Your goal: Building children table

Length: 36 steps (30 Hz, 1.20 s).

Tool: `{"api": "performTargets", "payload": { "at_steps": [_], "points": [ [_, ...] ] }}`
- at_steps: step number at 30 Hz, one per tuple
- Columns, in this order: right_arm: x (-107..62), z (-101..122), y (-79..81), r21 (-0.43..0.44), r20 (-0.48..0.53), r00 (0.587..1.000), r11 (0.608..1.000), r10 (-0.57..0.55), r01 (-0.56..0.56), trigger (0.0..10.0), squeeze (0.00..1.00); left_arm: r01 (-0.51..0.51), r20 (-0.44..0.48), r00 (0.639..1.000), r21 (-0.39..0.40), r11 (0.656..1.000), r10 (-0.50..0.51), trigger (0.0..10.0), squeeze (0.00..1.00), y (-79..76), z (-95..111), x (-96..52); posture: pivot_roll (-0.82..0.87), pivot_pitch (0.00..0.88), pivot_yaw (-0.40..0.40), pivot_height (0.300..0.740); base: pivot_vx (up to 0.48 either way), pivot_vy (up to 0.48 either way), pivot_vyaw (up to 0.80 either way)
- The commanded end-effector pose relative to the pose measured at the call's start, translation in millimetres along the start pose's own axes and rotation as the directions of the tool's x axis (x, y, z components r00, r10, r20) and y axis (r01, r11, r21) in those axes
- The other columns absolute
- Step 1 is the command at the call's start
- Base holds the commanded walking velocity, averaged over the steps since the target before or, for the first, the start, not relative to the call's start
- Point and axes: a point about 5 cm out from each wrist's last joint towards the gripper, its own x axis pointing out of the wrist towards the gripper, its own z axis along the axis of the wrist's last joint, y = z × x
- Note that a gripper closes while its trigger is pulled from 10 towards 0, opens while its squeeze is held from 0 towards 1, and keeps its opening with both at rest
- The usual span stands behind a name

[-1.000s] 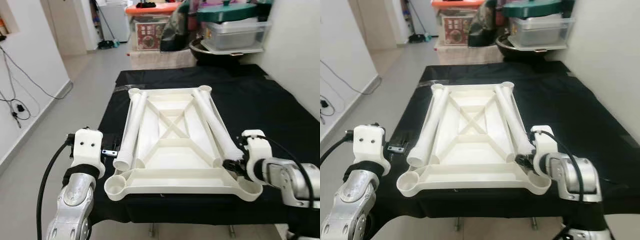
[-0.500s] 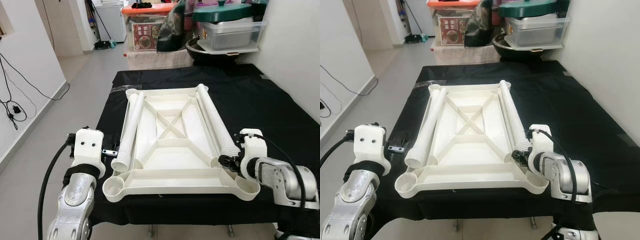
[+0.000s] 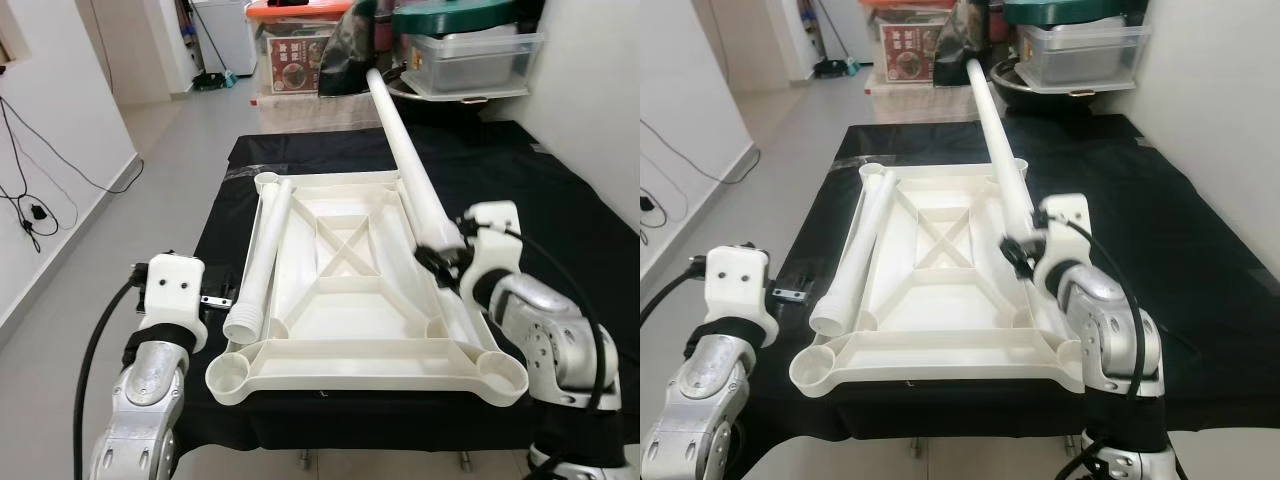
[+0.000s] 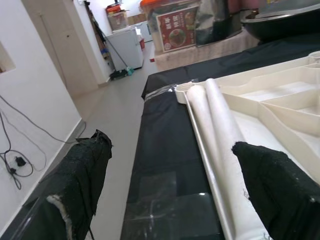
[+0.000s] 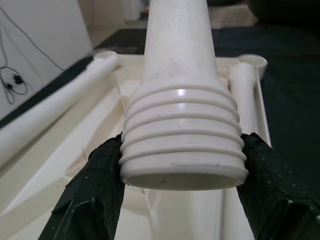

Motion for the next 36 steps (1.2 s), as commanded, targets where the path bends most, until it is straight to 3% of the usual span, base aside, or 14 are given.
{"api": "performTargets", "payload": {
  "at_steps": [1, 7, 8, 13, 14, 15, 17, 19, 20, 22, 25, 30, 33, 36],
  "points": [
    [-0.1, 13, 9.1, -0.022, 0.084, 0.995, 0.999, 0.050, -0.048, 0.0, 0.00, -0.009, -0.001, 1.000, -0.003, 1.000, 0.009, 10.0, 0.00, 5.4, -1, 1.9, 0.00, 0.000, 0.015, 0.740, 0.000, 0.000, 0.00],
    [0.2, 22, 27.5, -0.068, 0.169, 0.975, 0.988, 0.146, -0.136, 0.0, 0.00, -0.013, -0.019, 1.000, -0.175, 0.984, 0.009, 10.0, 0.00, 7.7, 0, 7.0, 0.01, 0.000, 0.013, 0.740, 0.000, 0.000, 0.00],
    [-1.2, 22, 41.5, -0.119, 0.189, 0.955, 0.971, 0.229, -0.209, 0.0, 0.00, 0.020, -0.008, 1.000, -0.325, 0.945, -0.024, 10.0, 0.00, 7.5, 4, 12.4, 0.01, 0.000, 0.012, 0.740, 0.000, 0.000, 0.00],
    [-2.8, 17, 53.6, -0.168, 0.181, 0.932, 0.944, 0.314, -0.285, 0.0, 0.00, 0.105, 0.052, 0.994, -0.452, 0.886, -0.091, 10.0, 0.00, 5.0, 14, 17.5, 0.01, 0.000, 0.012, 0.740, 0.000, 0.000, 0.00],
    [-5.1, 8, 62.9, -0.217, 0.153, 0.898, 0.901, 0.412, -0.376, 0.0, 0.00, 0.245, 0.148, 0.969, -0.577, 0.779, -0.195, 10.0, 0.00, 0.6, 28, 21.6, 0.01, 0.000, 0.011, 0.740, 0.000, 0.000, 0.00],
    [-5.1, 8, 62.9, -0.217, 0.153, 0.898, 0.901, 0.412, -0.376, 0.0, 0.00, 0.245, 0.148, 0.969, -0.577, 0.779, -0.195, 10.0, 0.00, 0.6, 28, 21.6, 0.01, 0.000, 0.011, 0.740, 0.000, 0.000, 0.00],
    [-10.0, -7, 72.4, -0.261, 0.120, 0.822, 0.816, 0.557, -0.516, 0.0, 0.00, 0.425, 0.297, 0.904, -0.710, 0.561, -0.308, 10.0, 0.00, -2.8, 42, 24.0, 0.01, 0.000, 0.019, 0.740, 0.000, 0.000, 0.00],
    [-10.0, -7, 72.4, -0.261, 0.120, 0.822, 0.816, 0.557, -0.516, 0.0, 0.00, 0.425, 0.297, 0.904, -0.710, 0.561, -0.308, 10.0, 0.00, -2.8, 42, 24.0, 0.01, 0.000, 0.019, 0.740, 0.000, 0.000, 0.00],
    [-12.4, -13, 73.8, -0.269, 0.108, 0.792, 0.785, 0.601, -0.558, 0.0, 0.00, 0.459, 0.341, 0.885, -0.749, 0.478, -0.316, 10.0, 0.00, -2.8, 45, 23.9, 0.01, 0.000, 0.019, 0.740, 0.000, 0.000, 0.00],
    [-12.4, -13, 73.8, -0.269, 0.108, 0.792, 0.785, 0.601, -0.558, 0.0, 0.00, 0.459, 0.341, 0.885, -0.749, 0.478, -0.316, 10.0, 0.00, -2.8, 45, 23.9, 0.01, 0.000, 0.019, 0.740, 0.000, 0.000, 0.00],
    [-17.4, -32, 70.2, -0.266, 0.070, 0.742, 0.729, 0.667, -0.630, 0.0, 0.00, 0.500, 0.429, 0.862, -0.807, 0.313, -0.271, 10.0, 0.00, 6.4, 50, 23.1, 0.02, 0.000, 0.010, 0.740, 0.000, 0.000, 0.00],
    [-22.7, -38, 67.9, -0.252, 0.071, 0.703, 0.695, 0.707, -0.673, 0.0, 0.00, 0.436, 0.384, 0.898, -0.847, 0.303, -0.215, 10.0, 0.00, 25.9, 40, 29.6, 0.02, 0.000, 0.009, 0.740, 0.000, 0.000, 0.00],
    [-33.4, -45, 65.6, -0.259, 0.029, 0.638, 0.623, 0.769, -0.738, 0.0, 0.00, 0.386, 0.345, 0.921, -0.864, 0.323, -0.178, 10.0, 0.00, 44.1, 34, 34.2, 0.01, 0.000, 0.014, 0.740, 0.000, 0.000, 0.00],
    [-33.4, -45, 65.6, -0.259, 0.029, 0.638, 0.623, 0.769, -0.738, 0.0, 0.00, 0.386, 0.345, 0.921, -0.864, 0.323, -0.178, 10.0, 0.00, 44.1, 34, 34.2, 0.01, 0.000, 0.014, 0.740, 0.000, 0.000, 0.00]
  ]
}}
